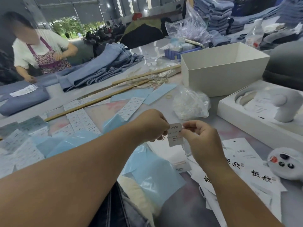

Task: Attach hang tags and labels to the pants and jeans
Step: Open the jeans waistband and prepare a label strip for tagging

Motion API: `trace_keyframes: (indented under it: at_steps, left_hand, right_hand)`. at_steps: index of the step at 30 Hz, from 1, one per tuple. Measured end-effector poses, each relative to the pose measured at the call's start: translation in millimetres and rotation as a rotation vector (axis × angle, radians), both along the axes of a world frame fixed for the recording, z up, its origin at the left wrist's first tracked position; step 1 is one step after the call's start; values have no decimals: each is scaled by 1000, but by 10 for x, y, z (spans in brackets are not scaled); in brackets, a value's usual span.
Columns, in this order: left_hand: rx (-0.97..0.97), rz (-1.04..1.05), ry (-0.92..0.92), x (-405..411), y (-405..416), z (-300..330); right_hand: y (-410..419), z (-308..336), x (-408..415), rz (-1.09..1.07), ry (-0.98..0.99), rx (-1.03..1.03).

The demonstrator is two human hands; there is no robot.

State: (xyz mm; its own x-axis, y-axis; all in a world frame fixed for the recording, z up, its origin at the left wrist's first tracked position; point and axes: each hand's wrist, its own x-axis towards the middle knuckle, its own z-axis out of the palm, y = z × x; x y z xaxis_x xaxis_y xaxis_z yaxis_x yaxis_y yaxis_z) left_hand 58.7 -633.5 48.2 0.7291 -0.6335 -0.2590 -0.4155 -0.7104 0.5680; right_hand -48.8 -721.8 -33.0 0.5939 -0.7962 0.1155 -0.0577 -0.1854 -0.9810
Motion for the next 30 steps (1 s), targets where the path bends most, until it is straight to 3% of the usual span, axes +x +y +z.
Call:
trace_keyframes:
  at_steps: [6, 13, 19, 30]
  left_hand:
    - [6, 45, 13, 15, 26, -46]
    - [-4, 71, 99, 26, 58, -98]
    - [54, 53, 66, 30, 79, -159]
    - [134, 32, -29, 47, 113, -305]
  right_hand:
    - [7, -60, 28, -8, 75, -110]
    - [-91, -90, -3, 106, 116, -13]
    - [-35, -91, 9, 176, 138, 34]
    - [-58, -153, 0, 258, 253, -57]
